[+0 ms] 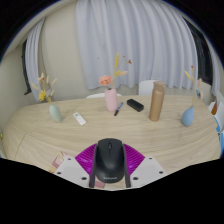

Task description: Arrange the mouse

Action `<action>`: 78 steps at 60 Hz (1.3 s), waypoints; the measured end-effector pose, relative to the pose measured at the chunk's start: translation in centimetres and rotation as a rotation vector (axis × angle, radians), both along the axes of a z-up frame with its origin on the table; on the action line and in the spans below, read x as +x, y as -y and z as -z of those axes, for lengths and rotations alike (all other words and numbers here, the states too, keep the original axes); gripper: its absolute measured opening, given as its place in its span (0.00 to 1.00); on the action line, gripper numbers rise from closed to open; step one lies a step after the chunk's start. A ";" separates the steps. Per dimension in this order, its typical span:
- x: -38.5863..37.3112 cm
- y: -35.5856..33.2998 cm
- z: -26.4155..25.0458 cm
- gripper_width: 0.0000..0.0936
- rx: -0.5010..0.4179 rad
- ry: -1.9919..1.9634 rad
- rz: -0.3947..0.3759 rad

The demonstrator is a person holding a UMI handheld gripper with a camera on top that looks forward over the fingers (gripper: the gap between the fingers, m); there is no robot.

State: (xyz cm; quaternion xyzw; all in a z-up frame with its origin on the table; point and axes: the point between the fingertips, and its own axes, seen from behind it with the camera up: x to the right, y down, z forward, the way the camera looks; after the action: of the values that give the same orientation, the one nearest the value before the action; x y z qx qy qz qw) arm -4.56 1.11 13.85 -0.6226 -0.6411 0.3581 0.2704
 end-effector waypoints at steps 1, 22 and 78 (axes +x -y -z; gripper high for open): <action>0.2 1.3 0.0 0.43 -0.002 0.000 -0.013; 5.3 15.7 11.8 0.43 0.028 0.110 -0.067; 29.3 3.5 2.8 0.91 0.105 0.126 0.116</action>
State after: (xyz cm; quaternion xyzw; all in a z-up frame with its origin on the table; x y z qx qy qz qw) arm 24.72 -2.41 11.04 -0.6649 -0.6377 0.2678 0.2820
